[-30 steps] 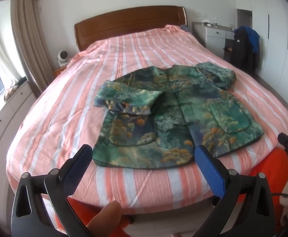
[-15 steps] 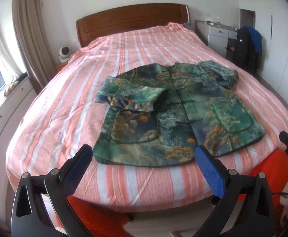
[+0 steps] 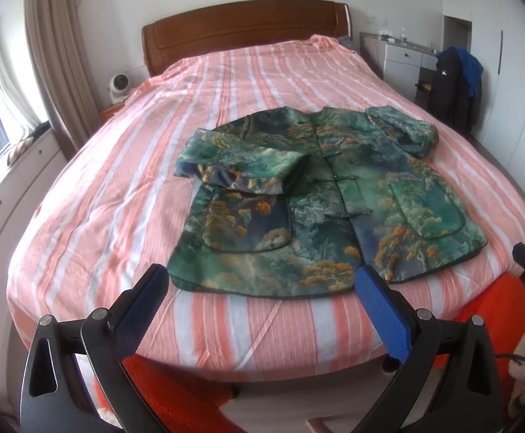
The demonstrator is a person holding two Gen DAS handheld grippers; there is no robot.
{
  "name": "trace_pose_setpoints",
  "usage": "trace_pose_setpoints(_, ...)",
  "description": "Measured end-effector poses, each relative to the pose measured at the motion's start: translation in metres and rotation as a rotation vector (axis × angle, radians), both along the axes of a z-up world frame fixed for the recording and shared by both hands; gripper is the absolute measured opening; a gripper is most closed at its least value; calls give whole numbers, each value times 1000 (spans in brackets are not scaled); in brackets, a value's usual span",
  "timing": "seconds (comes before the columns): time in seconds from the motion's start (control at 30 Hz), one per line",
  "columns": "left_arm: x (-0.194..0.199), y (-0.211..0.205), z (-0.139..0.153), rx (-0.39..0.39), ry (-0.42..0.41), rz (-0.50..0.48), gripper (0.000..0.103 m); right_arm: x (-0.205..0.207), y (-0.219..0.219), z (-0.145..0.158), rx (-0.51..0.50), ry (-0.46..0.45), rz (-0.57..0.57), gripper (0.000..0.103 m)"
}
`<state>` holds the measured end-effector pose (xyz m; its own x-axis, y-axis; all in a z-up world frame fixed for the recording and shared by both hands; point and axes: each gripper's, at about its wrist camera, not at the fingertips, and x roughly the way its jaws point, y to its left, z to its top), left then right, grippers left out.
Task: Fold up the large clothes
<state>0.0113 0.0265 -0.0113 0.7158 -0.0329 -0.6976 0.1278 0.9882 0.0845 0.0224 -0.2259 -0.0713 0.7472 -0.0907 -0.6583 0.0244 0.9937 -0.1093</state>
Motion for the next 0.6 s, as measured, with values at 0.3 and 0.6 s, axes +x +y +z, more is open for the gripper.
trace_pose_setpoints(0.3,1,2,-2,-1,-3,8,103,0,2,0,3,-4,0,103)
trace_pose_setpoints(0.6,0,4,-3,0,-3,9,103,0,3,0,4,-2,2,103)
